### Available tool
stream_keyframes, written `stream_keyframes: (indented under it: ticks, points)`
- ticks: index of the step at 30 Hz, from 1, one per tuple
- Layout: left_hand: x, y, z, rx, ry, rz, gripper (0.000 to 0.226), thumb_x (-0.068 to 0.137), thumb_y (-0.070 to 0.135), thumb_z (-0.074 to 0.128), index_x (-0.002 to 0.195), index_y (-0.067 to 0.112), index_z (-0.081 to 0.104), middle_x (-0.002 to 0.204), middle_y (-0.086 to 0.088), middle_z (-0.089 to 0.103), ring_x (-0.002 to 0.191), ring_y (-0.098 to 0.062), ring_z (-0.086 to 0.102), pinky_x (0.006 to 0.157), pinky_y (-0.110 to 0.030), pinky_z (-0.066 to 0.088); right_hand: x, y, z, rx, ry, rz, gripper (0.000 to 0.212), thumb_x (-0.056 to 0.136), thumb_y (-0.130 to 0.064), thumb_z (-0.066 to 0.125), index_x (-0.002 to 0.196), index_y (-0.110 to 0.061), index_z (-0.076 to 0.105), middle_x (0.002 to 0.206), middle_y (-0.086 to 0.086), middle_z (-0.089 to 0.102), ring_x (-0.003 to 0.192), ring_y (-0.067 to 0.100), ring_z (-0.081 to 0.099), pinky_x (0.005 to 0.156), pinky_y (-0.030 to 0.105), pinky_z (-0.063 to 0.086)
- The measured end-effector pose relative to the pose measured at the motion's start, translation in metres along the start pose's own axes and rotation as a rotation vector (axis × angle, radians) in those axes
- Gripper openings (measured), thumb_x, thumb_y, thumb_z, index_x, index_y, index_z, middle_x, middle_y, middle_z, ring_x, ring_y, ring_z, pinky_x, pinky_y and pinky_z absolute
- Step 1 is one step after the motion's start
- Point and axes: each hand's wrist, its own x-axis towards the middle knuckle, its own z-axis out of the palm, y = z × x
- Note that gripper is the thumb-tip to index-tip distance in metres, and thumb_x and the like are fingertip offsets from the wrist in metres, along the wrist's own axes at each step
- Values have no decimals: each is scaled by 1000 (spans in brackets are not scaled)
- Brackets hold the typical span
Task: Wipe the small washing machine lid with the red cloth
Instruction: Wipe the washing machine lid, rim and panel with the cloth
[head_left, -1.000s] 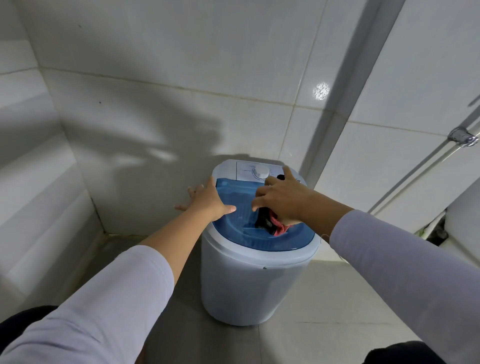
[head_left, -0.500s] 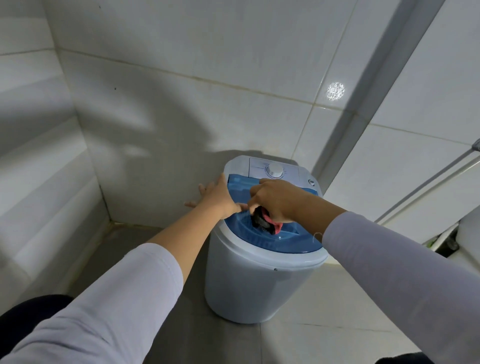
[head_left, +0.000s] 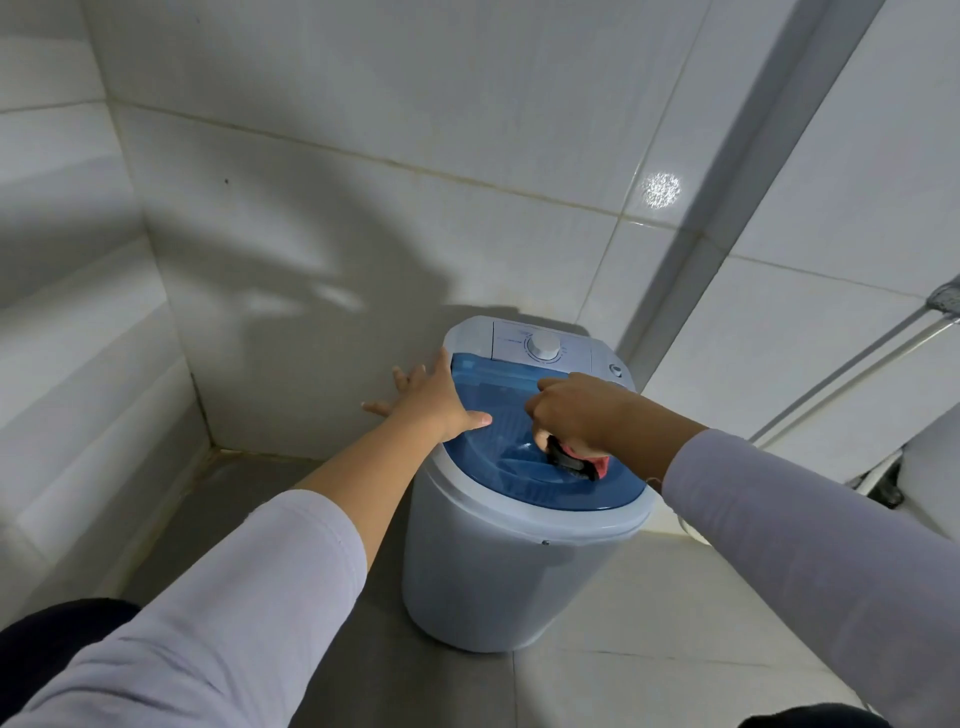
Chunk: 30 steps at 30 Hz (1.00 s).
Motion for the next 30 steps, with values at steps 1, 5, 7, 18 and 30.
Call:
stream_keyframes:
  ticks: [1, 5, 7, 18, 30]
  points:
    - [0, 0, 0, -3, -2, -1, 108, 78, 58, 68, 154, 31, -3, 162, -5, 10, 149, -34, 0, 106, -74, 11, 2, 0, 0, 13, 8, 1, 35, 89, -5, 50, 111, -22, 69, 115, -1, 63, 112, 21, 47, 77, 31, 39]
    - [1, 1, -1, 6, -18, -3, 109, 79, 57, 68, 154, 30, -6, 162, -4, 10, 149, -33, -1, 107, -73, 11, 8, -4, -3, 78, 43, -1, 34, 89, -5, 51, 111, -24, 68, 117, -1, 60, 113, 21, 47, 80, 30, 43]
    - [1, 3, -1, 19, -24, -5, 110, 79, 56, 68, 154, 30, -8, 162, -5, 9, 150, -33, -2, 107, -74, 11, 13, -6, -5, 123, 63, 10, 35, 87, -4, 53, 111, -24, 67, 117, 0, 58, 113, 22, 47, 85, 32, 46]
    - [-2, 3, 0, 8, 17, -6, 106, 79, 57, 68, 154, 29, -3, 160, -6, 15, 149, -34, 0, 107, -75, 10, 1, 9, 13, 787, 278, 335, 46, 76, 6, 51, 107, -23, 69, 109, 2, 68, 97, 17, 56, 78, 21, 41]
    - [-15, 10, 7, 53, 175, 191, 67, 89, 44, 61, 147, 30, 31, 156, 5, 26, 150, -22, 4, 109, -71, 10, -22, 24, 25, 1196, 211, 656, 40, 96, -37, 46, 121, -5, 50, 104, 8, 51, 94, 22, 49, 83, 31, 38]
